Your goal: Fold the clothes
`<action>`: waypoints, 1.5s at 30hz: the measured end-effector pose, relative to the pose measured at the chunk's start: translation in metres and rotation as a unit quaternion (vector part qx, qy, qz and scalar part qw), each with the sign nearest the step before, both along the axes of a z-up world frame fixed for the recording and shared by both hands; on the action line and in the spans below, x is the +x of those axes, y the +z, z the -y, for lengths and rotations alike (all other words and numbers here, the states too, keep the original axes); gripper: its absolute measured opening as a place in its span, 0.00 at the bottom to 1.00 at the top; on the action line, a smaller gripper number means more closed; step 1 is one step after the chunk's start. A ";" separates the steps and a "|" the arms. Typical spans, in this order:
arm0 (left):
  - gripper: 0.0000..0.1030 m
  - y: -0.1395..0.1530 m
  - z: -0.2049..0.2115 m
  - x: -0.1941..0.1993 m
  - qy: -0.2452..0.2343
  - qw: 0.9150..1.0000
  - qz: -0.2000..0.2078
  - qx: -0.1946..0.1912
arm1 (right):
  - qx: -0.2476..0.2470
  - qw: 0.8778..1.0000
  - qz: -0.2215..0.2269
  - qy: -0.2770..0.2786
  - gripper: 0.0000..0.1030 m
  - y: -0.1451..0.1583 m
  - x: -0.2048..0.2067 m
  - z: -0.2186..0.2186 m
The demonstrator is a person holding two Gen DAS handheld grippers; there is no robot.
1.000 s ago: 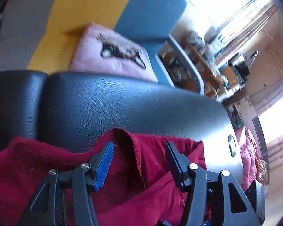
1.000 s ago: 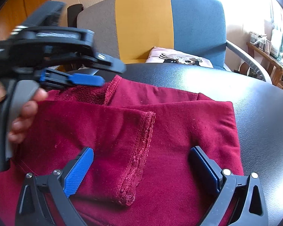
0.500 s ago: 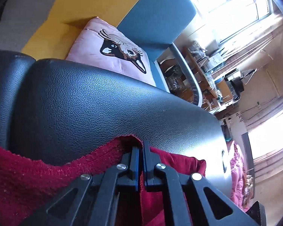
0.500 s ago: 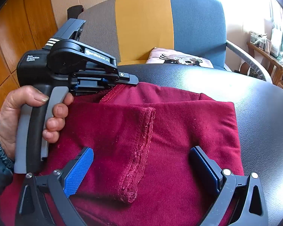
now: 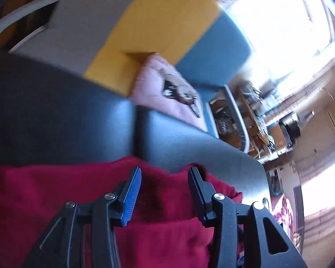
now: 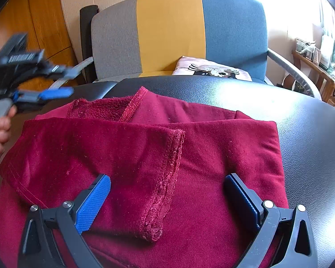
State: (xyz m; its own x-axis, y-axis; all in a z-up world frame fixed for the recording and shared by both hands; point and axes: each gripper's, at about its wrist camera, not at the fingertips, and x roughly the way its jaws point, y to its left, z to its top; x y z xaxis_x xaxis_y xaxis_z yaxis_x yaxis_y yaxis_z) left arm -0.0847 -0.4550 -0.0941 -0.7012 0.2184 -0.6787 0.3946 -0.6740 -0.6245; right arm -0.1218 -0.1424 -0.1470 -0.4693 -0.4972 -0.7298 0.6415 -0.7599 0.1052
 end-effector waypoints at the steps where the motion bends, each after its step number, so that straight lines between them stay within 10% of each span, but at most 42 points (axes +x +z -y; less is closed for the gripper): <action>1: 0.42 -0.004 0.004 0.006 0.002 1.000 0.004 0.006 | 0.000 1.000 0.000 0.000 1.00 0.000 0.000 0.000; 9: 0.40 -0.030 0.010 -0.002 0.045 0.999 0.024 -0.020 | 0.003 1.000 -0.001 0.000 1.00 0.001 -0.002 0.000; 13: 0.14 -0.039 0.012 -0.002 0.074 0.993 0.004 -0.089 | 0.002 1.000 -0.001 -0.002 1.00 0.000 -0.002 0.000; 22: 0.15 -0.037 0.012 -0.011 0.067 0.992 0.014 -0.111 | 0.005 1.000 -0.004 -0.005 1.00 -0.001 -0.007 0.005; 26: 0.31 -0.022 0.001 -0.004 0.062 0.990 0.030 -0.125 | 0.007 1.000 -0.005 -0.006 1.00 -0.002 -0.005 0.005; 45: 0.37 -0.028 -0.062 0.191 0.097 0.983 -0.004 -0.156 | 0.018 1.000 -0.005 -0.007 1.00 -0.001 -0.009 0.011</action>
